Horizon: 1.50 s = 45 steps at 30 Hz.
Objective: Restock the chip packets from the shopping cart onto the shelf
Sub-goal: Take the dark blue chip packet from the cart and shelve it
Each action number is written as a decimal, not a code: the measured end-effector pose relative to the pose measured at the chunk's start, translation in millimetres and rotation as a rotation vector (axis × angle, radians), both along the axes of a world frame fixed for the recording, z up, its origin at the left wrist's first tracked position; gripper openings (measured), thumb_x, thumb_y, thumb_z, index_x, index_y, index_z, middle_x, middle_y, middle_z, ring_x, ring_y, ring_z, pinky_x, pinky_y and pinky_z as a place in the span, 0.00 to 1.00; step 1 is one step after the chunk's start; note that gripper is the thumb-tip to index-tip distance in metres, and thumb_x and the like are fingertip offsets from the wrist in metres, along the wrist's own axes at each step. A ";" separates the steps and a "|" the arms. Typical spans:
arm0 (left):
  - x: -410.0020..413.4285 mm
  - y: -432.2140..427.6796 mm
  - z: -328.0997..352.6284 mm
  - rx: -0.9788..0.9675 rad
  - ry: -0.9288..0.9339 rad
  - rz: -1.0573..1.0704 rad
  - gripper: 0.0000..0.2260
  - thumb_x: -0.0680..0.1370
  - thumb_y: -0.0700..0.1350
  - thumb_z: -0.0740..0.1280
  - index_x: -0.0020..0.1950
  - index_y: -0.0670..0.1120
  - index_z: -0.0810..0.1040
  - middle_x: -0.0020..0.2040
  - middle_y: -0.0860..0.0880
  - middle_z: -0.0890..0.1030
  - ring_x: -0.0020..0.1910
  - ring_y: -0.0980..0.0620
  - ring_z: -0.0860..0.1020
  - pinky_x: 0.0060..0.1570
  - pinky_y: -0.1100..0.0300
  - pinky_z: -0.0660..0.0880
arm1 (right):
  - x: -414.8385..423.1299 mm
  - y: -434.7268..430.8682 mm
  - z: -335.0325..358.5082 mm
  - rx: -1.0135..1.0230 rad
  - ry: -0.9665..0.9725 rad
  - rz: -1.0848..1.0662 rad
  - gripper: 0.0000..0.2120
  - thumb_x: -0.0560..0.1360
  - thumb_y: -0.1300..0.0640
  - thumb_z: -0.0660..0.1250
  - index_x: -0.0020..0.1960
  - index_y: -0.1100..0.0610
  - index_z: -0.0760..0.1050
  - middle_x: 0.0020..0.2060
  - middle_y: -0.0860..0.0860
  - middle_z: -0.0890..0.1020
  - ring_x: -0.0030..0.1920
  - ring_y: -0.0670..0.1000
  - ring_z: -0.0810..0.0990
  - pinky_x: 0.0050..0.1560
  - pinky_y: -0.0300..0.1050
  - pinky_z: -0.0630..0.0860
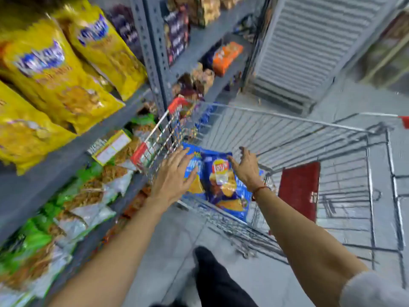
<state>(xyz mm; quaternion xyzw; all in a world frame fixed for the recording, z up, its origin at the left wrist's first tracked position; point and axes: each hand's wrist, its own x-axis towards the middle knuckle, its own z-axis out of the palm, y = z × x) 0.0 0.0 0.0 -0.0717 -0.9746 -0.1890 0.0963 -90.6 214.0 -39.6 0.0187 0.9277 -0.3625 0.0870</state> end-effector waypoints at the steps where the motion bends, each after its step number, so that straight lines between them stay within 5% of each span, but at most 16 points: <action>1: 1.1 2.0 -12.4 0.019 -0.037 -0.009 0.21 0.76 0.53 0.58 0.59 0.40 0.77 0.61 0.40 0.79 0.62 0.42 0.76 0.64 0.51 0.69 | 0.2 1.2 -12.7 -0.007 -0.067 -0.022 0.28 0.75 0.50 0.67 0.68 0.66 0.67 0.62 0.66 0.75 0.65 0.63 0.72 0.64 0.52 0.66; 4: 7.8 7.1 -33.3 0.064 -0.063 -0.001 0.18 0.75 0.51 0.59 0.53 0.40 0.80 0.53 0.40 0.83 0.55 0.42 0.80 0.59 0.54 0.68 | -1.4 4.2 -47.0 -0.055 -0.251 -0.106 0.21 0.73 0.52 0.71 0.57 0.68 0.74 0.52 0.63 0.79 0.54 0.57 0.77 0.52 0.49 0.69; 6: 10.6 9.1 -43.5 0.048 -0.008 -0.007 0.16 0.75 0.50 0.60 0.48 0.41 0.82 0.49 0.42 0.84 0.52 0.44 0.81 0.55 0.55 0.67 | -2.1 4.7 -67.1 -0.132 -0.338 -0.159 0.09 0.71 0.56 0.73 0.46 0.61 0.77 0.42 0.55 0.79 0.44 0.50 0.75 0.42 0.43 0.66; 8: 10.0 8.0 -49.3 0.008 0.034 -0.010 0.15 0.75 0.49 0.60 0.44 0.42 0.83 0.45 0.44 0.85 0.48 0.45 0.82 0.51 0.54 0.69 | -6.6 5.1 -89.8 -0.217 -0.408 -0.183 0.10 0.70 0.60 0.74 0.36 0.54 0.73 0.34 0.50 0.76 0.32 0.43 0.75 0.36 0.41 0.68; 10: 10.2 8.3 -53.6 -0.002 0.045 -0.008 0.15 0.76 0.47 0.58 0.41 0.42 0.82 0.40 0.45 0.85 0.42 0.45 0.83 0.47 0.52 0.70 | -9.6 6.5 -108.6 -0.289 -0.476 -0.226 0.10 0.68 0.61 0.76 0.41 0.55 0.74 0.35 0.50 0.77 0.29 0.39 0.75 0.32 0.37 0.71; 15: 13.3 10.5 -60.8 0.021 0.058 0.048 0.18 0.76 0.44 0.54 0.37 0.43 0.82 0.36 0.47 0.84 0.39 0.47 0.82 0.47 0.54 0.67 | -11.9 3.1 -131.8 -0.393 -0.578 -0.286 0.27 0.66 0.57 0.78 0.61 0.63 0.73 0.51 0.54 0.78 0.50 0.53 0.77 0.47 0.46 0.73; 19: 12.3 10.7 -60.4 0.021 0.046 0.065 0.19 0.76 0.44 0.53 0.36 0.43 0.82 0.35 0.48 0.84 0.37 0.47 0.81 0.48 0.56 0.65 | -12.7 2.2 -137.8 -0.422 -0.714 -0.240 0.37 0.68 0.51 0.76 0.70 0.64 0.64 0.59 0.56 0.77 0.51 0.54 0.76 0.40 0.42 0.74; 23: 13.9 12.6 -56.5 0.026 0.029 0.079 0.18 0.75 0.43 0.54 0.35 0.43 0.81 0.34 0.48 0.84 0.36 0.47 0.81 0.48 0.57 0.65 | -12.8 -3.5 -128.4 -0.433 -0.801 -0.255 0.38 0.66 0.48 0.76 0.68 0.62 0.62 0.43 0.53 0.76 0.35 0.49 0.76 0.29 0.41 0.75; 25: 14.7 12.8 -54.3 0.021 -0.008 0.083 0.18 0.75 0.43 0.54 0.35 0.43 0.81 0.33 0.48 0.84 0.35 0.47 0.81 0.48 0.56 0.65 | -13.7 -4.7 -118.7 -0.487 -0.793 -0.266 0.29 0.64 0.48 0.77 0.57 0.57 0.67 0.36 0.51 0.74 0.28 0.47 0.73 0.22 0.36 0.70; 29: 15.9 14.1 -47.1 -0.006 -0.093 0.081 0.18 0.76 0.45 0.54 0.35 0.42 0.80 0.31 0.47 0.83 0.35 0.46 0.80 0.48 0.56 0.65 | -15.3 -0.9 -97.3 -0.652 -0.707 -0.311 0.34 0.57 0.49 0.81 0.55 0.56 0.66 0.32 0.48 0.78 0.22 0.43 0.76 0.22 0.36 0.71; 33: 15.2 11.2 -27.8 0.074 -0.146 0.073 0.19 0.77 0.52 0.54 0.44 0.42 0.80 0.39 0.46 0.83 0.43 0.45 0.80 0.48 0.52 0.71 | -18.7 -7.9 -46.1 -0.773 -0.523 -0.319 0.44 0.54 0.50 0.81 0.65 0.65 0.70 0.46 0.52 0.84 0.36 0.48 0.85 0.38 0.47 0.81; 37: 10.9 -3.7 12.3 0.121 -0.063 0.139 0.21 0.76 0.54 0.54 0.51 0.42 0.80 0.48 0.44 0.83 0.50 0.44 0.79 0.49 0.49 0.77 | -25.0 -25.1 29.7 -0.860 -0.350 -0.282 0.37 0.55 0.51 0.82 0.59 0.62 0.76 0.48 0.54 0.86 0.46 0.53 0.86 0.51 0.51 0.82; 40: 9.3 -21.3 59.6 0.156 0.063 0.186 0.16 0.76 0.48 0.59 0.51 0.39 0.80 0.48 0.40 0.83 0.48 0.41 0.80 0.50 0.52 0.74 | -24.7 -42.3 96.8 -0.897 -0.224 -0.151 0.14 0.64 0.60 0.78 0.47 0.58 0.79 0.40 0.48 0.86 0.40 0.49 0.85 0.50 0.50 0.80; 42: 14.6 -35.7 99.2 0.136 0.178 0.237 0.11 0.74 0.42 0.63 0.52 0.38 0.80 0.49 0.40 0.83 0.49 0.41 0.80 0.49 0.57 0.70 | -19.6 -56.6 143.9 -0.950 -0.137 -0.042 0.13 0.66 0.63 0.76 0.50 0.59 0.80 0.39 0.48 0.86 0.39 0.48 0.85 0.45 0.46 0.81; 45: 34.5 -58.7 161.7 0.073 0.304 0.316 0.14 0.75 0.46 0.61 0.55 0.42 0.79 0.54 0.44 0.82 0.55 0.44 0.78 0.53 0.51 0.74 | -4.9 -77.9 216.8 -1.040 -0.021 0.096 0.14 0.67 0.66 0.75 0.51 0.58 0.79 0.39 0.48 0.87 0.41 0.49 0.85 0.44 0.46 0.82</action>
